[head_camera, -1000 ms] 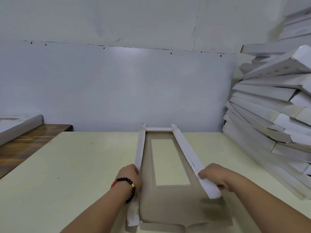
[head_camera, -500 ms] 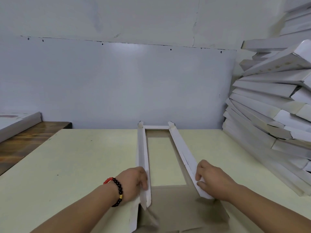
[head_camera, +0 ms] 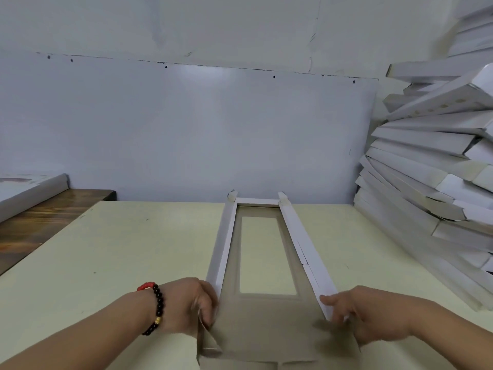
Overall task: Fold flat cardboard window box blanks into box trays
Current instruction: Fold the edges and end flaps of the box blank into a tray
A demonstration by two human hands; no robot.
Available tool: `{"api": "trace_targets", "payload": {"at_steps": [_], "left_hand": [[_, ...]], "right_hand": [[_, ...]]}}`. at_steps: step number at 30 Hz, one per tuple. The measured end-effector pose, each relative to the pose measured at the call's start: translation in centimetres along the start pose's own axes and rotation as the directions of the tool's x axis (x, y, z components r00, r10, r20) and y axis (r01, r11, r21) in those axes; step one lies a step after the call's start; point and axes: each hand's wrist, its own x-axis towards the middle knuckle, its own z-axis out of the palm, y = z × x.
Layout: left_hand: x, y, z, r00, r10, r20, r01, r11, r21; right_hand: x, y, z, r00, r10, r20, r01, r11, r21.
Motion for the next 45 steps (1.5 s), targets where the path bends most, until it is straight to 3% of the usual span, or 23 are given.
{"api": "trace_targets", "payload": {"at_steps": [6,7,9,10,11,13,14,15,16,17,19,22,26,30,34,37,45], "left_hand": [[-1.0,-1.4,0.1,0.996,0.005,-0.091,-0.017,0.992,-0.128],[-0.8,-2.2,-0.1,0.982,0.035,-0.183,-0.052,0.995,-0.09],[-1.0,-3.5,0.2,0.931,0.184,-0.315,-0.139,0.977,0.161],[-1.0,-4.1,0.1,0.899,0.209,-0.384,-0.145,0.971,0.188],[-1.1,-4.8,-0.2,0.88,0.321,-0.35,-0.182,0.909,0.375],[-2.3,-5.3,-0.3,0.831,0.513,-0.215,-0.236,0.675,0.699],[-3.2,-4.8,-0.5,0.795,0.606,-0.035,-0.269,0.404,0.874],[-3.9,-4.3,-0.9,0.767,0.633,0.104,-0.34,0.263,0.903],[-4.2,-3.9,-1.5,0.76,0.61,0.222,-0.408,0.183,0.894],[-4.4,-3.7,-1.7,0.791,0.555,0.257,-0.435,0.214,0.875],[-3.9,-3.6,-2.1,0.777,0.553,0.301,-0.476,0.203,0.856],[-3.3,-3.3,-1.8,0.81,0.517,0.278,-0.411,0.161,0.897],[-2.6,-3.5,-2.3,0.854,0.472,0.219,-0.342,0.193,0.92],[-2.3,-4.5,-1.6,0.797,0.591,0.13,-0.322,0.233,0.918],[-2.6,-4.0,-2.1,0.874,0.407,0.263,-0.336,0.117,0.935],[-2.9,-4.2,-2.2,0.871,0.446,0.208,-0.318,0.188,0.929],[-3.2,-3.4,-1.9,0.944,0.262,0.199,-0.257,0.213,0.943]], "right_hand": [[-1.0,-0.2,0.4,0.997,-0.046,-0.054,0.043,0.997,-0.061],[-1.1,-0.3,0.5,0.999,-0.032,-0.044,0.029,0.996,-0.082],[-1.2,-0.7,0.6,1.0,-0.01,-0.024,0.007,0.993,-0.114],[-1.4,-0.9,0.8,1.0,-0.011,-0.012,0.009,0.992,-0.124],[-1.5,-1.0,0.9,1.0,-0.027,-0.007,0.025,0.99,-0.135],[-1.6,-1.1,1.1,0.997,-0.073,-0.013,0.07,0.985,-0.16],[-1.7,-1.2,1.0,0.997,-0.078,-0.022,0.073,0.984,-0.164],[-1.7,-1.3,1.0,0.997,-0.065,-0.029,0.06,0.986,-0.154],[-1.7,-1.4,0.9,0.999,-0.034,-0.033,0.029,0.991,-0.129],[-1.6,-1.6,0.9,1.0,0.008,-0.03,-0.011,0.995,-0.098],[-1.7,-1.8,0.7,0.999,0.047,-0.025,-0.048,0.997,-0.055],[-1.9,-1.7,0.7,1.0,0.023,-0.013,-0.024,0.999,-0.036],[-2.0,-1.7,0.7,1.0,0.008,0.005,-0.008,1.0,-0.002],[-2.1,-1.2,0.7,1.0,-0.008,-0.002,0.008,0.999,0.05],[-2.0,-0.5,1.4,0.997,-0.055,-0.052,0.058,0.996,0.071],[-2.0,-0.4,1.9,0.998,-0.01,-0.056,0.018,0.989,0.146],[-1.2,-0.5,1.0,0.987,0.108,0.115,-0.122,0.985,0.122]]}}
